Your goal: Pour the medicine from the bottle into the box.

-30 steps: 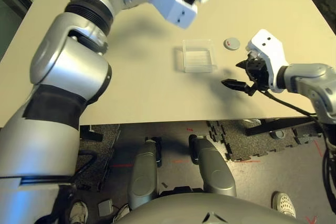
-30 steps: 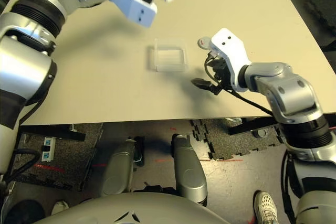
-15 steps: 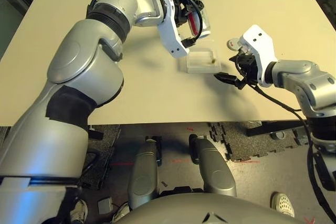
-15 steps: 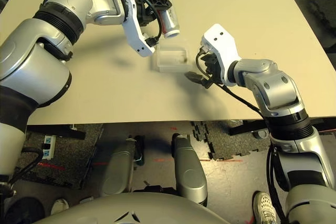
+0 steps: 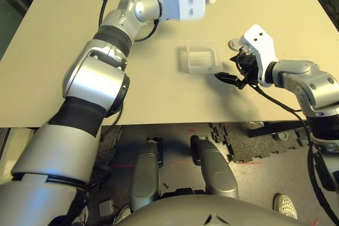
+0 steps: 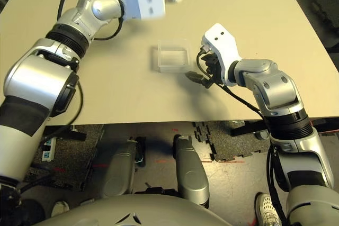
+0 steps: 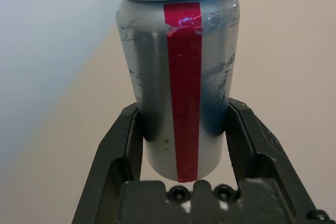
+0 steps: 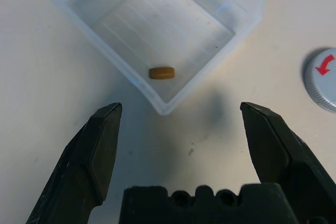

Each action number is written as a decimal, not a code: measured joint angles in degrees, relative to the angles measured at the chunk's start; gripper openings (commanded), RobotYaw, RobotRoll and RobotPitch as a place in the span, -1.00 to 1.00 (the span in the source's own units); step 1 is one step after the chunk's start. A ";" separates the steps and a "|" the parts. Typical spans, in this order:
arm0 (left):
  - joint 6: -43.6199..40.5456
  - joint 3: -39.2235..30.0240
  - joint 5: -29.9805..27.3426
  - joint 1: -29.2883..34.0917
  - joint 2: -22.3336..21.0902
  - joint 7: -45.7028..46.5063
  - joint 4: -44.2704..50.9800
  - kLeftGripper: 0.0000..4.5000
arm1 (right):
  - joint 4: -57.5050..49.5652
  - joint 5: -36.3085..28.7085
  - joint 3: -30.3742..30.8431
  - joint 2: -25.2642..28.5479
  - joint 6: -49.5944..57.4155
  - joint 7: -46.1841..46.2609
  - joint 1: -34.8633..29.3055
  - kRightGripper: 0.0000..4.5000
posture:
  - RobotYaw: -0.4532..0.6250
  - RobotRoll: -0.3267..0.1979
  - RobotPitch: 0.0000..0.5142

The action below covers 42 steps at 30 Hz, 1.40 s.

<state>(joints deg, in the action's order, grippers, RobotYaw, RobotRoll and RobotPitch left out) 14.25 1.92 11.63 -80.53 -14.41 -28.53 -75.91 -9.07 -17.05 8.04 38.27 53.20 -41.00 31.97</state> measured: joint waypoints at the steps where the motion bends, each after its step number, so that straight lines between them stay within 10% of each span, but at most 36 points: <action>1: -1.57 -1.97 -1.98 1.36 0.12 0.00 0.89 0.09 | -0.01 -0.24 -0.02 -0.01 0.01 -0.30 0.00 1.00 | -0.33 0.25 -0.26; 18: -5.85 -10.16 -12.90 24.22 3.40 8.28 14.06 0.09 | -1.33 -12.45 -13.48 -4.36 3.84 0.17 2.80 1.00 | -0.34 0.25 -0.27; 37: -1.89 -9.14 -12.79 27.17 3.11 9.15 14.45 0.09 | -1.72 -13.67 -13.35 -5.50 3.28 2.13 3.50 1.00 | -0.33 0.25 -0.25; 42: -2.10 -8.57 -12.78 27.96 3.07 8.93 13.83 0.85 | -1.64 -13.66 -13.34 -5.60 2.89 2.20 3.59 1.00 | -0.33 0.25 -0.25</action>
<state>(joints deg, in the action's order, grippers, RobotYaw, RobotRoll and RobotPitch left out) 12.16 -6.65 -1.14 -52.58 -11.34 -19.60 -62.07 -10.71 -30.72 -5.30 32.67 56.09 -38.80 35.56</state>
